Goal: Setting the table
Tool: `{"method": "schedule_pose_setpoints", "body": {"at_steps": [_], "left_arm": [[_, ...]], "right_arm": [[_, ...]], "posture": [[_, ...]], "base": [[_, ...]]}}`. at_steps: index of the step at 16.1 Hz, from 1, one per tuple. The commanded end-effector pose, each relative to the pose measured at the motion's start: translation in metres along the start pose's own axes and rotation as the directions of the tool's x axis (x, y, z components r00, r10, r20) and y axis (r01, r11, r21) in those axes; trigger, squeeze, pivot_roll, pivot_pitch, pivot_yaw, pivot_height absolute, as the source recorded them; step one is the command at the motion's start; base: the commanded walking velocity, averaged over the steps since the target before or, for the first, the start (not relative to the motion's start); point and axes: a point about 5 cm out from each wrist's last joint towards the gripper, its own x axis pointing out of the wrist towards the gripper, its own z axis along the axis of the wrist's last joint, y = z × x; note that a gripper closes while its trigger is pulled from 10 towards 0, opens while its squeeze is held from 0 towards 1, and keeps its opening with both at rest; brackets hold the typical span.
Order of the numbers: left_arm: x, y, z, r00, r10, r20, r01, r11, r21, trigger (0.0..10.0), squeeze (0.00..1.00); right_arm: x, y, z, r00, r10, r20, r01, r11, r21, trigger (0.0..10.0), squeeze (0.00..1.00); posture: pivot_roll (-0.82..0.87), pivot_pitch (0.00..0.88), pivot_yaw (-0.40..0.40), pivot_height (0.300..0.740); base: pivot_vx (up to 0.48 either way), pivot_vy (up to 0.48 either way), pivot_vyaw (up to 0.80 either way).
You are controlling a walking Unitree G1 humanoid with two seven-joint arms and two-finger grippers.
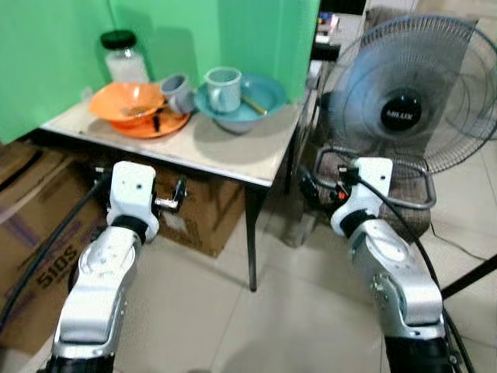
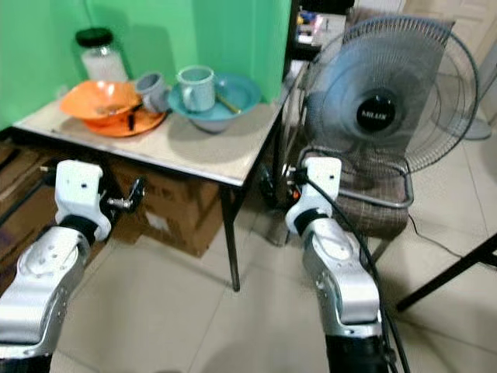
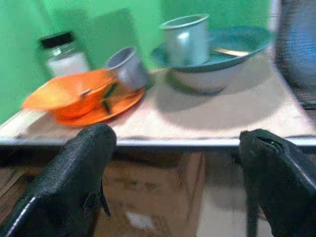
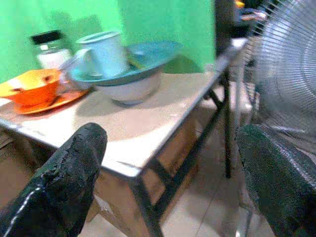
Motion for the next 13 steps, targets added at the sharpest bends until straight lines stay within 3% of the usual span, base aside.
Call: {"method": "schedule_pose_setpoints", "body": {"at_steps": [1,4,7,8,13], "left_arm": [[-0.002,-0.007,0.003,0.999,-0.047,0.011,0.047,0.999,0.021,10.0,0.0],[-0.004,-0.007,0.005,0.998,-0.058,0.018,0.058,0.998,0.024,10.0,0.0],[-0.006,-0.005,0.007,0.998,-0.063,0.021,0.062,0.998,0.033,10.0,0.0],[-0.006,-0.005,0.007,0.998,-0.065,0.02,0.064,0.997,0.037,10.0,0.0],[-0.008,-0.006,0.007,0.997,-0.072,0.013,0.071,0.997,0.044,10.0,0.0]], "right_arm": [[-0.001,-0.001,0.001,1.0,0.014,0.014,-0.015,0.999,0.038,10.0,0.0],[0.001,0.007,0.002,0.996,0.08,0.025,-0.079,0.996,-0.034,10.0,0.0],[0.002,0.011,0.002,0.995,0.1,0.022,-0.098,0.993,-0.061,10.0,0.0],[0.003,0.012,0.003,0.994,0.102,0.028,-0.1,0.994,-0.045,10.0,0.0],[0.005,0.015,0.01,0.991,0.119,0.054,-0.118,0.993,-0.012,10.0,0.0]], "posture": [[0.17,0.0,0.025,0.74],[0.18,0.0,0.019,0.74],[0.19,0.0,0.019,0.74],[0.19,0.0,0.019,0.74],[0.19,0.0,0.022,0.74]], "base": [[0.296,0.0,0.0],[0.295,0.0,0.0],[0.295,0.0,0.71],[0.296,0.0,0.8],[0.296,0.0,0.0]]}}
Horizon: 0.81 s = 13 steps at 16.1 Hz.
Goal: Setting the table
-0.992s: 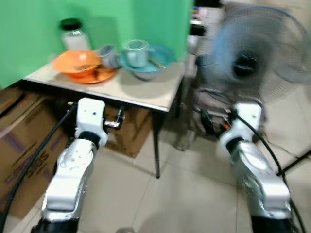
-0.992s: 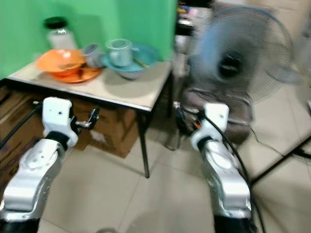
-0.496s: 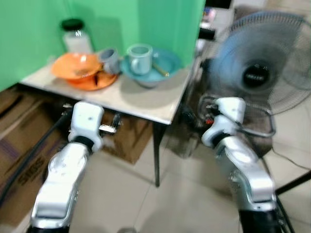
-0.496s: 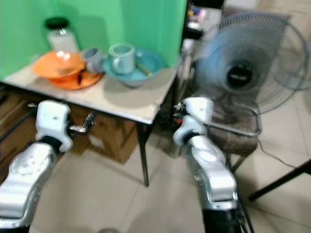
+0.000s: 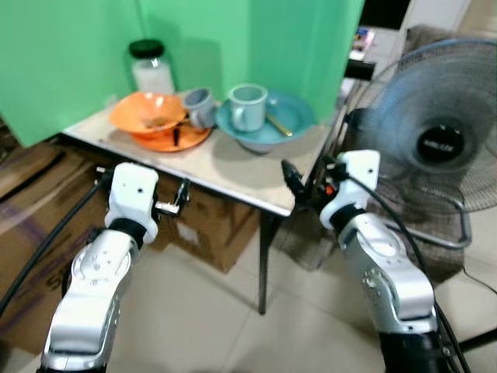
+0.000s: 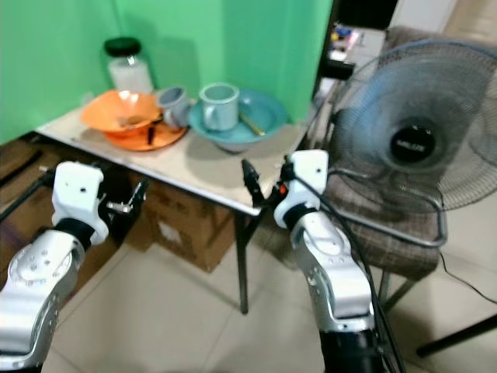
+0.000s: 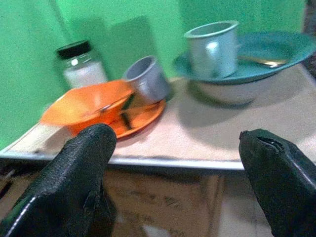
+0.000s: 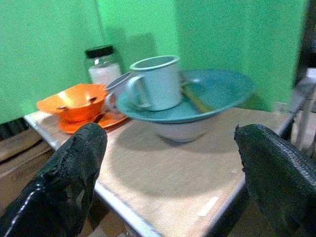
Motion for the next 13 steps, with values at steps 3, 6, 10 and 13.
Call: {"method": "schedule_pose_setpoints", "body": {"at_steps": [3,6,10,13], "left_arm": [[0.0,-0.005,0.003,1.0,-0.03,0.004,0.03,1.0,-0.001,10.0,0.0],[-0.004,-0.006,0.004,1.0,-0.025,0.003,0.025,1.0,-0.005,10.0,0.0],[-0.007,-0.006,0.005,0.999,-0.032,-0.003,0.032,0.999,0.012,10.0,0.0],[-0.008,-0.009,0.005,0.995,-0.097,-0.011,0.097,0.995,0.029,10.0,0.0]], "right_arm": [[-0.004,0.001,0.004,0.999,0.045,0.019,-0.045,0.999,0.0,10.0,0.0],[-0.004,0.005,0.005,0.997,0.079,0.022,-0.078,0.996,-0.043,10.0,0.0],[-0.002,0.012,0.013,0.991,0.121,0.064,-0.122,0.992,0.014,10.0,0.0],[0.001,0.012,0.018,0.989,0.122,0.087,-0.123,0.992,0.008,10.0,0.0]], "posture": [[0.19,0.0,0.018,0.74],[0.2,0.0,0.01,0.74],[0.21,0.0,0.006,0.74],[0.22,0.0,0.005,0.74]], "base": [[0.299,0.0,0.0],[0.329,0.0,0.53],[0.337,0.0,0.2],[0.336,0.0,0.0]]}}
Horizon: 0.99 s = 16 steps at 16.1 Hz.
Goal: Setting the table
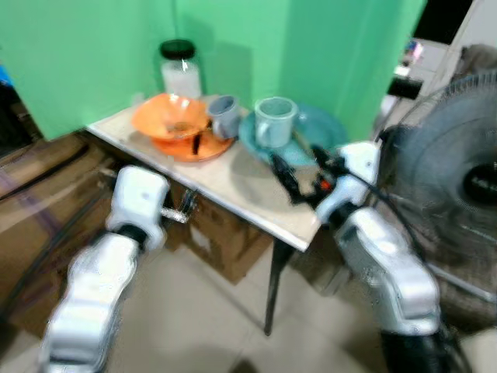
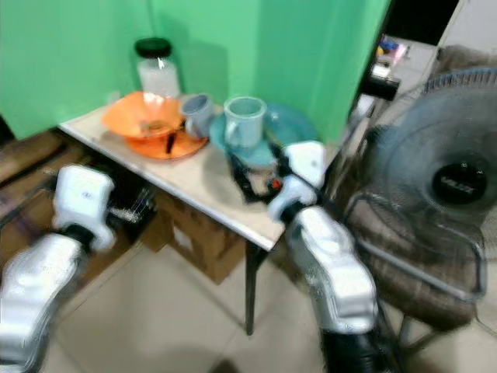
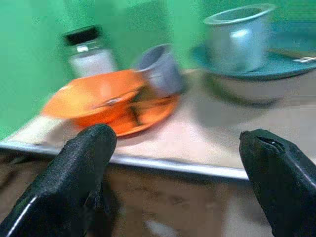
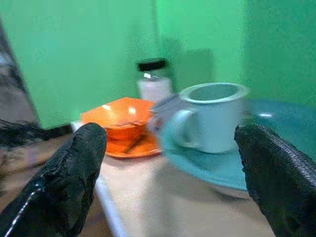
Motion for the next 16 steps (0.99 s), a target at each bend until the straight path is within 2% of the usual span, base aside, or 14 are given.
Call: {"method": "schedule_pose_setpoints", "body": {"at_steps": [1,8,13,16], "left_arm": [[-0.001,0.007,0.004,1.0,0.01,0.01,-0.01,1.0,0.016,10.0,0.0],[0.001,0.004,0.008,0.999,-0.025,0.022,0.025,1.0,0.003,10.0,0.0],[0.002,0.0,0.009,0.996,-0.08,0.026,0.081,0.997,-0.007,10.0,0.0],[0.0,-0.004,0.008,0.993,-0.111,0.028,0.112,0.994,-0.017,10.0,0.0]], "right_arm": [[0.005,0.008,0.008,0.999,0.027,0.036,-0.027,1.0,0.01,10.0,0.0],[0.008,0.007,0.014,0.998,0.055,0.038,-0.054,0.998,-0.03,10.0,0.0],[0.013,0.012,0.019,0.988,0.151,0.017,-0.149,0.985,-0.086,10.0,0.0],[0.02,0.012,0.026,0.971,0.238,-0.018,-0.236,0.948,-0.215,10.0,0.0]], "posture": [[0.22,0.0,0.005,0.74],[0.21,0.0,0.006,0.74],[0.2,0.0,0.015,0.74],[0.2,0.0,0.009,0.74]], "base": [[0.337,0.0,0.0],[0.336,0.0,0.0],[0.335,0.0,0.0],[0.326,0.0,0.0]]}}
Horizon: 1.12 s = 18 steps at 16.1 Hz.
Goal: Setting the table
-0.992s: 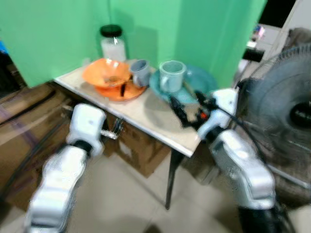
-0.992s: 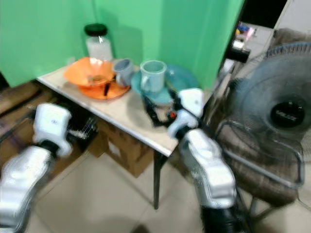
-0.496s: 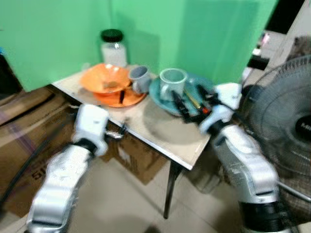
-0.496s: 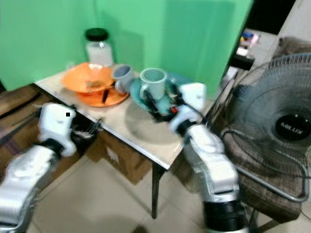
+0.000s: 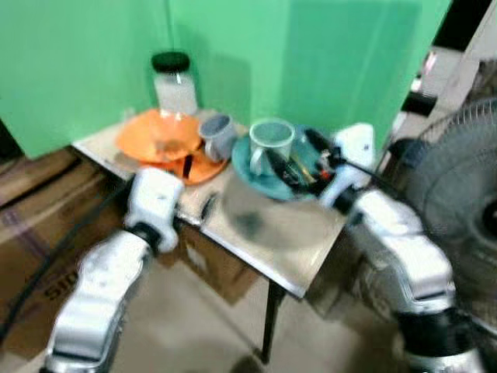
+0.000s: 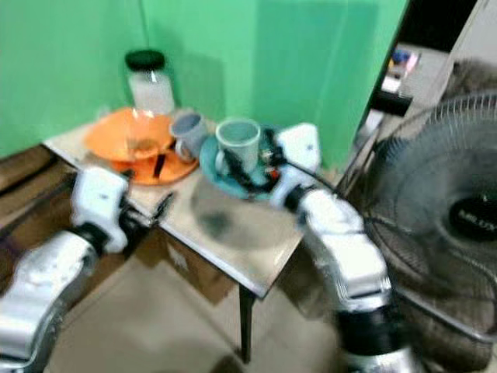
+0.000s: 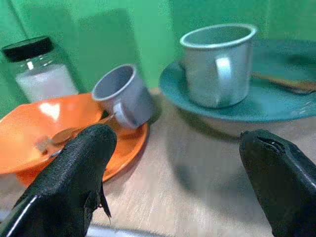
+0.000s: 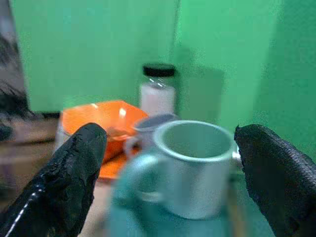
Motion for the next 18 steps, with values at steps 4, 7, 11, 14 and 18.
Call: {"method": "schedule_pose_setpoints", "body": {"at_steps": [4,7,11,14,18], "left_arm": [[-0.009,-0.002,0.002,0.996,-0.086,0.001,0.086,0.996,-0.021,10.0,0.0],[-0.013,-0.009,0.004,0.973,-0.229,-0.011,0.229,0.973,-0.031,10.0,0.0],[-0.015,-0.013,0.004,0.951,-0.308,-0.031,0.307,0.951,-0.042,10.0,0.0],[-0.013,-0.018,0.006,0.931,-0.365,-0.032,0.363,0.93,-0.056,10.0,0.0],[-0.014,-0.019,0.005,0.924,-0.38,-0.039,0.378,0.924,-0.053,10.0,0.0]], "right_arm": [[0.022,0.01,0.016,0.965,0.258,-0.039,-0.261,0.946,-0.194,10.0,0.0],[0.042,-0.006,0.022,0.922,0.34,-0.186,-0.385,0.854,-0.349,10.0,0.0],[0.053,-0.022,0.026,0.888,0.342,-0.306,-0.449,0.785,-0.427,10.0,0.0],[0.065,-0.032,0.019,0.872,0.271,-0.407,-0.46,0.737,-0.495,10.0,0.0],[0.073,-0.043,0.018,0.885,0.137,-0.444,-0.401,0.71,-0.579,8.2,0.0]], "posture": [[0.21,0.0,0.006,0.74],[0.21,0.0,0.007,0.74],[0.22,0.0,-0.004,0.74],[0.22,0.0,-0.003,0.74],[0.22,0.0,0.003,0.74]], "base": [[0.0,0.0,0.0],[0.0,0.0,0.0],[0.0,0.0,0.0],[0.0,0.0,0.0],[0.0,0.0,0.0]]}}
